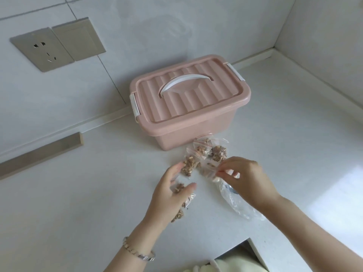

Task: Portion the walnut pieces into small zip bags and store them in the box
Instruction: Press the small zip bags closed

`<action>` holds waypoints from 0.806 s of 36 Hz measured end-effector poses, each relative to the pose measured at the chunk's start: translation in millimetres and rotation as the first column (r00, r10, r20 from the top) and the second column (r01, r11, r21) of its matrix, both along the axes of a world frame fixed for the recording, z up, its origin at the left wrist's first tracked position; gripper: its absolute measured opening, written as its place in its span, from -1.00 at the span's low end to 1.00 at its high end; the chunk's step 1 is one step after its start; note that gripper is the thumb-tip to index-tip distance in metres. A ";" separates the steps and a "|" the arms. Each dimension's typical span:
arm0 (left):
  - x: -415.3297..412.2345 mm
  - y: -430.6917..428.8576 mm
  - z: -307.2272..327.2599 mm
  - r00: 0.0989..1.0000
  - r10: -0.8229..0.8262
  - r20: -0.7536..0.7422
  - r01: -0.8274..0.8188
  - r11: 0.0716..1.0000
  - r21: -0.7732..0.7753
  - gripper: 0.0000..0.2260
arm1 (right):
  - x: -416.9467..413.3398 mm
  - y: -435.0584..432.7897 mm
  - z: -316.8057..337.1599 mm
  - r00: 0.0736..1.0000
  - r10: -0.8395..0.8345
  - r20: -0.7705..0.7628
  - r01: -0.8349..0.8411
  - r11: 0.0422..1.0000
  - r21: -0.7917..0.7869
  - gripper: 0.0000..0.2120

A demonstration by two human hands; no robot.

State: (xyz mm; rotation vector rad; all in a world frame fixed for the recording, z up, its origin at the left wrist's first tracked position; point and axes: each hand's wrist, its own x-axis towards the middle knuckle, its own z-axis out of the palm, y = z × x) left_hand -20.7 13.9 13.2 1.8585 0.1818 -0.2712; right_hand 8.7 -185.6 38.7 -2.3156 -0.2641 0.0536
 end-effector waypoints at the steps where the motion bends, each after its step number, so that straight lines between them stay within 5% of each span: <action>1: -2.4 -3.3 5.8 0.998 -0.056 0.015 0.057 0.997 -0.052 -0.56 | -6.8 0.6 7.7 0.998 0.063 0.003 -0.063 0.998 0.023 -0.96; 7: -25.4 -17.3 26.7 0.998 -0.058 -0.020 0.049 0.955 -0.293 -0.63 | -41.7 6.6 33.9 0.988 0.147 -0.047 -0.137 0.976 0.169 -0.96; 11: -37.9 -24.0 44.4 0.999 0.022 -0.048 -0.037 0.939 -0.341 -0.97 | -57.3 12.4 40.0 0.992 0.052 -0.117 -0.011 0.944 0.328 -0.90; 19: -51.1 -32.7 54.4 0.968 0.238 -0.077 -0.248 0.876 -0.414 -0.80 | -67.5 24.2 46.7 0.859 -0.084 -0.504 0.432 0.646 0.629 -0.85; 22: -54.0 -34.2 55.8 0.962 0.265 -0.064 -0.267 0.872 -0.409 -0.77 | -69.9 27.6 48.3 0.834 -0.027 -0.552 0.445 0.626 0.640 -0.99; 29: -59.2 -35.5 58.8 0.956 0.293 -0.026 -0.282 0.889 -0.361 -0.81 | -73.5 26.3 45.2 0.862 -0.034 -0.506 0.391 0.679 0.621 -0.88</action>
